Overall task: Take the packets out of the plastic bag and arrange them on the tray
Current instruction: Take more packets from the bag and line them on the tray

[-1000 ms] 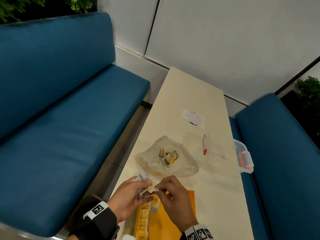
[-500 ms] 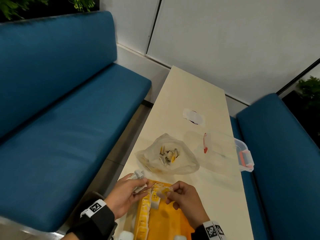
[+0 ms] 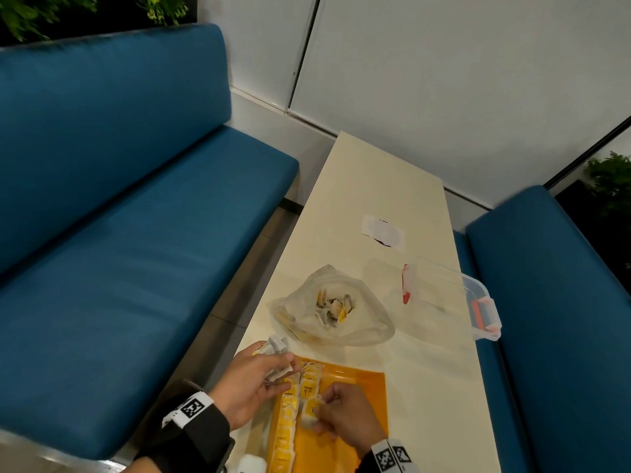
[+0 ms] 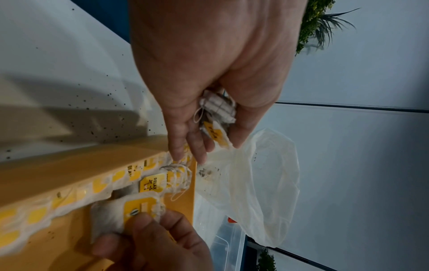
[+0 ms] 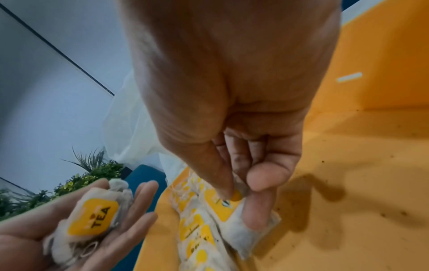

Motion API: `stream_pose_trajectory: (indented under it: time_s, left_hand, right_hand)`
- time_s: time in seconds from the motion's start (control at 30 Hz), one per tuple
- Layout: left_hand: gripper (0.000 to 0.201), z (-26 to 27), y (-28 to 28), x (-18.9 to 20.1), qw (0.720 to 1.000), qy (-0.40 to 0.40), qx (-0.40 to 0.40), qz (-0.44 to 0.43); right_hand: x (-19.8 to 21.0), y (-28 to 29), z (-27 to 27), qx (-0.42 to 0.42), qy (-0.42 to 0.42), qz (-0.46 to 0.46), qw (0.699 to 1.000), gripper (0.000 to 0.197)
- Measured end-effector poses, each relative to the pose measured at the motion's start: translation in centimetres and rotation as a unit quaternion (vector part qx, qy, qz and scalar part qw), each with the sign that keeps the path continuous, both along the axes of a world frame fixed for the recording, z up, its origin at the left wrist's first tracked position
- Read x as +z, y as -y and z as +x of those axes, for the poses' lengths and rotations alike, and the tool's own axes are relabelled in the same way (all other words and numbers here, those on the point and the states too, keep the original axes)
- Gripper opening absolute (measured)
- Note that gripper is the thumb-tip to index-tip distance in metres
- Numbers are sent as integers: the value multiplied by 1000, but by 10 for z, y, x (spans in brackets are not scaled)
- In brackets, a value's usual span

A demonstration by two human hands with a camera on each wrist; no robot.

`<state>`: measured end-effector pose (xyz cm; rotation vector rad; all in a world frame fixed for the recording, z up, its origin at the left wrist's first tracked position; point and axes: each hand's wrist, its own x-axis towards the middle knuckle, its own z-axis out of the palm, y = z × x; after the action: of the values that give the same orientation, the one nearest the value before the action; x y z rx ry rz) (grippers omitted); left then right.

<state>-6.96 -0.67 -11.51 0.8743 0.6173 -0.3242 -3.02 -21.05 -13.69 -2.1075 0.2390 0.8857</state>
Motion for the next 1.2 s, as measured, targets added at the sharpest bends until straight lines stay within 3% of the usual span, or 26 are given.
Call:
stream_pose_trajectory:
  time_s: [0.2,0.4,0.5,0.57,0.67,0.8,0.9,1.2]
  left_hand:
    - [29,0,0,3,1000,8,-11,6]
    - [45,-2,-4,0,999,19,-21,-21]
    - [54,-3,-6,1,998,33,-16,-40]
    - [53,-3,-7,5,998,50,-16,-47]
    - [50,-1,-5,11,996,54,6,-75]
    - [31,2,1,13,992,43,36,-115]
    - [34,4,3,13,990,37,46,-128]
    - [26,-1,6,16,991,30,24,-125]
  right_hand:
    - [-9,-12,1,-20,12,-21,1000,21]
    - [-28,-12,5,-19,43,-55,997,20]
    - [-1,-21,-1,-10,89,-89,992,23]
    - [16,-24,-3,21,163,-109,980,24]
    - [37,-27,-9,67,277,-37,958,28]
    - [52,-33,-18,152,374,53,914,26]
    - [49,-37,-21,176,395,60,900,19]
    - [49,-41,-20,163,403,101,895,13]
